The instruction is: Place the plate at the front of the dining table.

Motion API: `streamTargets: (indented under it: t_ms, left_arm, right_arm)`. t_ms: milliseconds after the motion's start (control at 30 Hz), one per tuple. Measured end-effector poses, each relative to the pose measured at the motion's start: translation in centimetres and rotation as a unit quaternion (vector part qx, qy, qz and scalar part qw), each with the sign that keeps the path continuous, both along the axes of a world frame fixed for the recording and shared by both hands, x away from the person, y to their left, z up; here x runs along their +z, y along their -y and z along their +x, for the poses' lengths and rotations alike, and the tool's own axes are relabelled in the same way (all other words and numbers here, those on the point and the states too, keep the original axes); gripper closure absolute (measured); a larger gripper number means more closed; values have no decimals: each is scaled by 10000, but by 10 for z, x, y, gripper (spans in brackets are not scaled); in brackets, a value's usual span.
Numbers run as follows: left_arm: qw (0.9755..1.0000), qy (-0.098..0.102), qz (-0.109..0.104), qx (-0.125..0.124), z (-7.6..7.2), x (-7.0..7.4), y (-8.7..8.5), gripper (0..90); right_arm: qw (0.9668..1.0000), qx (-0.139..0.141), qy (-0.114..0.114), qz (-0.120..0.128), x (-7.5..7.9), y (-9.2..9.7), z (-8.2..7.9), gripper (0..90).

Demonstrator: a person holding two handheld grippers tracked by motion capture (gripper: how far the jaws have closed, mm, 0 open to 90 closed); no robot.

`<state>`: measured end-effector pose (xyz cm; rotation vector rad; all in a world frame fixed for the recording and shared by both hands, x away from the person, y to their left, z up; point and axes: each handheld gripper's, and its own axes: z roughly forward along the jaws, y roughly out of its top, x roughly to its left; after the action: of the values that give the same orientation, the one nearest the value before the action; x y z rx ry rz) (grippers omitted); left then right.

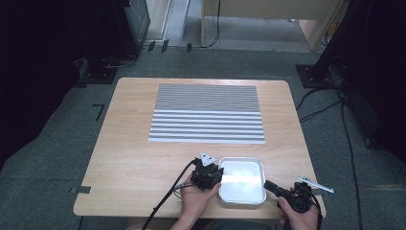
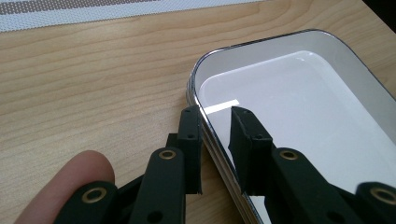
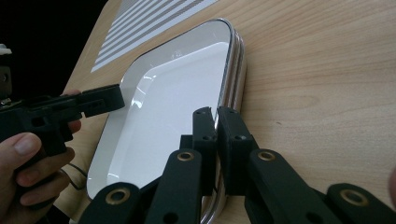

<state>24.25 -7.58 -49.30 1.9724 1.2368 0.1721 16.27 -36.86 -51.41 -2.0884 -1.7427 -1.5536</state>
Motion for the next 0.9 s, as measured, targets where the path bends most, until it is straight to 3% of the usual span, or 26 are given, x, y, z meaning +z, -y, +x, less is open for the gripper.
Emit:
streamTargets:
  t_ms: [367, 567, 700, 900]
  left_arm:
    - [9989, -273, -371, 76, 2, 1, -4, 741]
    - [9976, -434, -538, 68, 2, -1, -5, 739]
    - [9973, -455, -569, 71, 2, -1, -5, 739]
    - [9969, -452, -638, 12, -1, 1, -4, 732]
  right_arm:
    - [9996, -89, -71, 272, -3, 2, 2, 874]
    - [9969, -159, -237, 737, -8, 7, 3, 872]
    - [9966, -236, -172, 773, -7, 7, 3, 871]
    - [9938, -376, 11, 1042, -4, 12, 2, 869]
